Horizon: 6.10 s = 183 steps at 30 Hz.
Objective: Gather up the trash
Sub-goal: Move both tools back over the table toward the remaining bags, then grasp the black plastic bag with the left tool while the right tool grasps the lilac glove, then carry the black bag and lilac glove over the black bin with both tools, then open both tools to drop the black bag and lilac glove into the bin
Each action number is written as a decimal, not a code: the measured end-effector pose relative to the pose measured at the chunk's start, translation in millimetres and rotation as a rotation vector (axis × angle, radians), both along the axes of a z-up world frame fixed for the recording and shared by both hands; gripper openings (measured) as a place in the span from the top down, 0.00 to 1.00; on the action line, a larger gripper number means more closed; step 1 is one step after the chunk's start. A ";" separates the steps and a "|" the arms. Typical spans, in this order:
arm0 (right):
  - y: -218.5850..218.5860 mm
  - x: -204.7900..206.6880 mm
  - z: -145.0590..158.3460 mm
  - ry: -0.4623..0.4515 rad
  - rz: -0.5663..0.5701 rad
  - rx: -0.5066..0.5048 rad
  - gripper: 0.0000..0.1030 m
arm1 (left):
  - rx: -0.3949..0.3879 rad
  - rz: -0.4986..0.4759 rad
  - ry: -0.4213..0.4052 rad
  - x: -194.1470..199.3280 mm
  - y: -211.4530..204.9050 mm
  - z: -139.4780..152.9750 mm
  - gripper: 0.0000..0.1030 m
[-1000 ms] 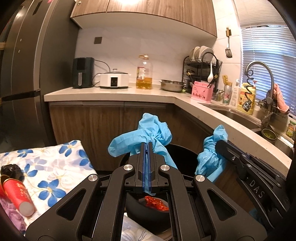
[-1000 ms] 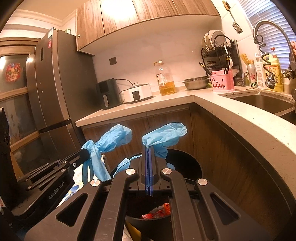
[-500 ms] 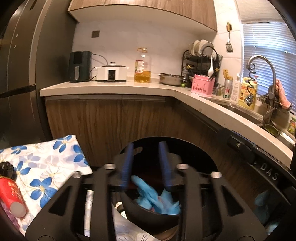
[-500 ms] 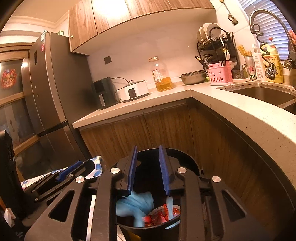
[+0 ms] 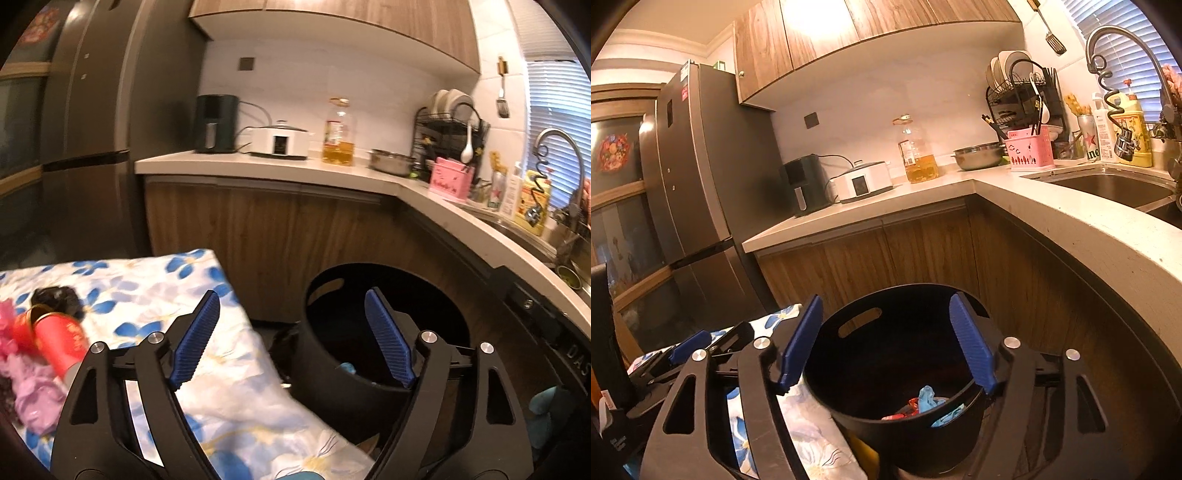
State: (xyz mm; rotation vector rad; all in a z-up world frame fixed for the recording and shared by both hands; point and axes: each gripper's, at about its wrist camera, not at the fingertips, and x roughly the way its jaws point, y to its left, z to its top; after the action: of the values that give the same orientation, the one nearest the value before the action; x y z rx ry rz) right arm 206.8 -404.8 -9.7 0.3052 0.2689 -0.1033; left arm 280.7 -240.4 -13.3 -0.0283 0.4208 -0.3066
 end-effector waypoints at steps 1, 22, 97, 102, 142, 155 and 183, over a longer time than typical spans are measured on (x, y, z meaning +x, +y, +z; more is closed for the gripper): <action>1.4 -2.0 0.2 0.000 -0.002 -0.004 0.30 | 0.002 0.009 0.002 -1.3 2.8 0.6 0.22; 46.8 -59.0 13.3 -0.055 -0.037 -0.057 0.24 | 0.022 0.136 -0.048 -70.3 66.0 15.7 0.13; 359.7 40.5 -100.6 0.267 0.541 -0.129 0.67 | -0.109 0.463 0.012 -144.3 338.2 -26.4 0.85; 352.9 40.5 -101.0 0.276 0.554 -0.109 0.93 | -0.107 0.459 0.012 -143.3 336.7 -25.7 0.85; 163.2 -44.1 -7.6 -0.002 0.300 -0.064 0.97 | -0.013 0.151 -0.060 -110.6 158.7 14.8 0.85; 74.3 -29.3 6.5 -0.036 0.093 -0.072 0.97 | -0.021 -0.047 -0.110 -67.2 49.4 33.0 0.85; -14.8 8.2 6.7 -0.036 -0.031 -0.035 0.97 | 0.001 -0.179 -0.095 -10.2 -49.4 19.7 0.85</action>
State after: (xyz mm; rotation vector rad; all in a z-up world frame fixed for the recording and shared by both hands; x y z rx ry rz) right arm 214.9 -419.7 -3.0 0.2760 0.2264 -0.1328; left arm 270.5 -289.8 6.4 0.0247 0.3299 -0.4823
